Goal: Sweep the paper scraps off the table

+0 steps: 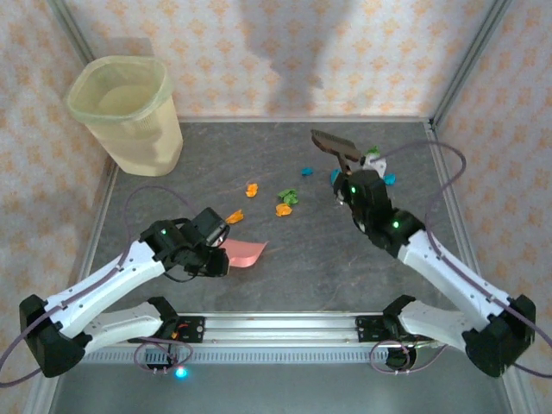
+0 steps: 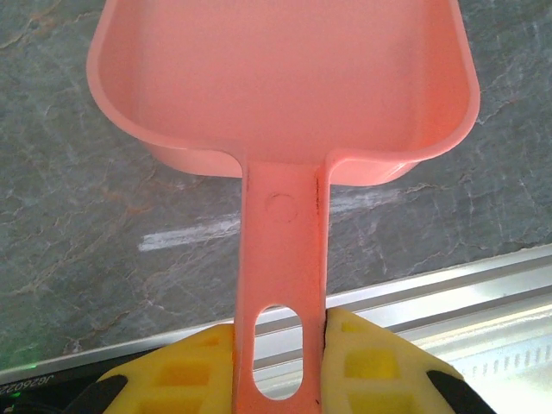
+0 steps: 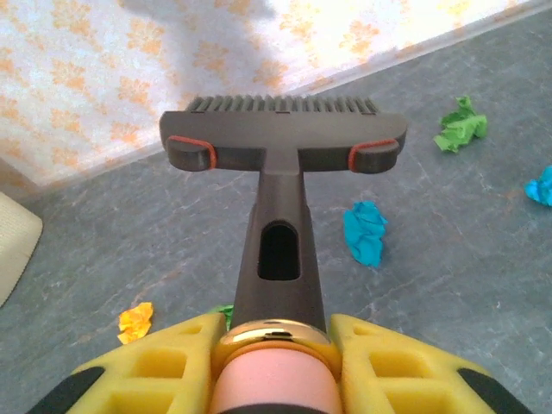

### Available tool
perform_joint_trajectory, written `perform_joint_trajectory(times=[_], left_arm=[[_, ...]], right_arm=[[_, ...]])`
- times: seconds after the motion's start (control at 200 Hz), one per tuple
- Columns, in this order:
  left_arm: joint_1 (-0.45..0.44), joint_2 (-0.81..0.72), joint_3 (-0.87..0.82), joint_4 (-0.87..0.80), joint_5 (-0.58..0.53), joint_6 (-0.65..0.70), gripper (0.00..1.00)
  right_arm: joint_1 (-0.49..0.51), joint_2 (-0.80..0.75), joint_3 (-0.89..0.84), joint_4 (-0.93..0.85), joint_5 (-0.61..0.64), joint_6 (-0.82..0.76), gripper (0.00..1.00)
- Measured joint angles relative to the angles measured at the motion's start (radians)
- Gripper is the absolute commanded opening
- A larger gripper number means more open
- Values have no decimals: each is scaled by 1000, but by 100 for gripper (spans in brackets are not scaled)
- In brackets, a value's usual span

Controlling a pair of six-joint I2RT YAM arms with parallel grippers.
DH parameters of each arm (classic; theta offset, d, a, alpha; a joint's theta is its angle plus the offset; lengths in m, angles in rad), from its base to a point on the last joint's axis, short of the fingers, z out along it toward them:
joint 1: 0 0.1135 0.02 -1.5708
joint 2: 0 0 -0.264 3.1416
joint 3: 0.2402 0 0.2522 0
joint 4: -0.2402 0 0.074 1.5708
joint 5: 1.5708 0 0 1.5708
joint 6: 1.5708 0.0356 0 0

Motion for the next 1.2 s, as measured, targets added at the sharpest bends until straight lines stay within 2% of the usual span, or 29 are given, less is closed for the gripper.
perform_joint_trajectory(times=[0.105, 0.18, 0.325, 0.45, 0.701, 1.086, 1.201], left_arm=[[0, -37, -19, -11, -19, -15, 0], [0, -53, -48, -13, -30, -32, 0], [0, -55, -127, 17, -42, -72, 0], [0, -69, -153, 48, -74, -104, 0], [0, -68, -183, 103, -127, -143, 0], [0, -45, -233, 182, -193, -180, 0], [0, -45, -263, 219, -209, -187, 0]], right_arm=[[-5, 117, 201, -115, -94, -19, 0], [-5, 186, 296, -160, -214, -18, 0], [0, 314, 391, -199, -497, 32, 0], [43, 449, 454, -235, -648, 61, 0], [156, 594, 524, -301, -769, 72, 0], [156, 604, 527, -298, -820, 118, 0], [156, 584, 477, -268, -863, 158, 0]])
